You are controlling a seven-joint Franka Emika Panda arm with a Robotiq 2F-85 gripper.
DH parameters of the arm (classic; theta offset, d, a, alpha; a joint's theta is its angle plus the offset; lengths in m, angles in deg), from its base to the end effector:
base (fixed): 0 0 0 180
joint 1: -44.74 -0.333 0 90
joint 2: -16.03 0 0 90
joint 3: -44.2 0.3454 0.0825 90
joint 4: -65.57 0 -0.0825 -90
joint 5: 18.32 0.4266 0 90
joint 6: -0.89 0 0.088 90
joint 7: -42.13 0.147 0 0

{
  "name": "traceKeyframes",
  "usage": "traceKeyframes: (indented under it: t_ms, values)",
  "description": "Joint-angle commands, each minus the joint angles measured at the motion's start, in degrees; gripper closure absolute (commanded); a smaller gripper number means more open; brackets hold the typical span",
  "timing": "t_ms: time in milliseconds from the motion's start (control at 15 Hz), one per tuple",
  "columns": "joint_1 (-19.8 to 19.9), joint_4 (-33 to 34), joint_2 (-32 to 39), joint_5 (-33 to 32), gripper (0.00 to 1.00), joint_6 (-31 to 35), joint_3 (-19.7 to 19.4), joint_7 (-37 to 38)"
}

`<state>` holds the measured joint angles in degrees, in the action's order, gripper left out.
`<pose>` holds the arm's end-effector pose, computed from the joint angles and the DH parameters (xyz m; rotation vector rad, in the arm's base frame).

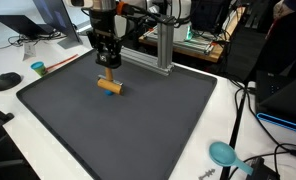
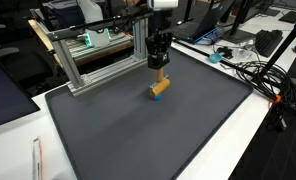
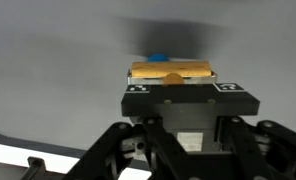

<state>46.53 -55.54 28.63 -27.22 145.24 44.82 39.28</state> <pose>0.6348 -0.0152 0.2888 3.0150 0.2216 0.2757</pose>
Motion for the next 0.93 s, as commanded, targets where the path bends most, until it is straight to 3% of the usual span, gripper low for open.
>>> traceKeyframes:
  t_ms: [0,867]
  values:
    - [0.2,1.1,1.0,1.5,0.78,0.9,-0.5,-2.2]
    - [1.3,3.3,4.3,4.5,0.78,-0.5,-0.3,-5.9]
